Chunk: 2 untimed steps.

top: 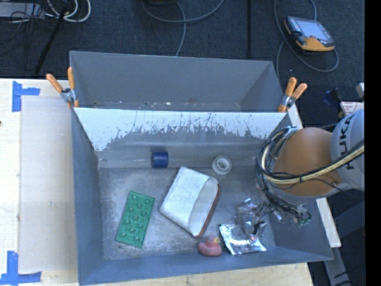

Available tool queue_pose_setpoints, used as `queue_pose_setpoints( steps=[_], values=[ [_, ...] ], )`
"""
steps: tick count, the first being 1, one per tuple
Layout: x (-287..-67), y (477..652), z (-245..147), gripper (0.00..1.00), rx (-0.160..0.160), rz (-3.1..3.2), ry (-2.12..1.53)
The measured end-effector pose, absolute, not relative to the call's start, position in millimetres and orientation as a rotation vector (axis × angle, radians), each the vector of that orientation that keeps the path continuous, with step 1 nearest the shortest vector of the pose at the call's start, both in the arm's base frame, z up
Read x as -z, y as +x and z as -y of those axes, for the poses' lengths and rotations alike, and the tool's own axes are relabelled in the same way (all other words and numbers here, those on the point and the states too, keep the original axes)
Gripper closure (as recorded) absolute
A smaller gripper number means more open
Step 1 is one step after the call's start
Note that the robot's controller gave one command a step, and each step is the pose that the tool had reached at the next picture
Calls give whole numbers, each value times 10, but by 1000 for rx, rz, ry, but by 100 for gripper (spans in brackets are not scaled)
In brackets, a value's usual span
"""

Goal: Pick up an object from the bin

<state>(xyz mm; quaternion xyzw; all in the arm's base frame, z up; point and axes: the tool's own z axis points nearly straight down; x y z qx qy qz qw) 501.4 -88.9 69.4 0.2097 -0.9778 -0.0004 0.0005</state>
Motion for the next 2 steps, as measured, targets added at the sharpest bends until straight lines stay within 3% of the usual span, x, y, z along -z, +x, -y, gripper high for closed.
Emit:
queue_pose_setpoints(
  steps=[1, 2],
  values=[
    [-1482, 5088, 929, 100, -4, 3077, 669],
    [-2630, 5109, 871, 100, -5, 3065, 731]
  ],
)
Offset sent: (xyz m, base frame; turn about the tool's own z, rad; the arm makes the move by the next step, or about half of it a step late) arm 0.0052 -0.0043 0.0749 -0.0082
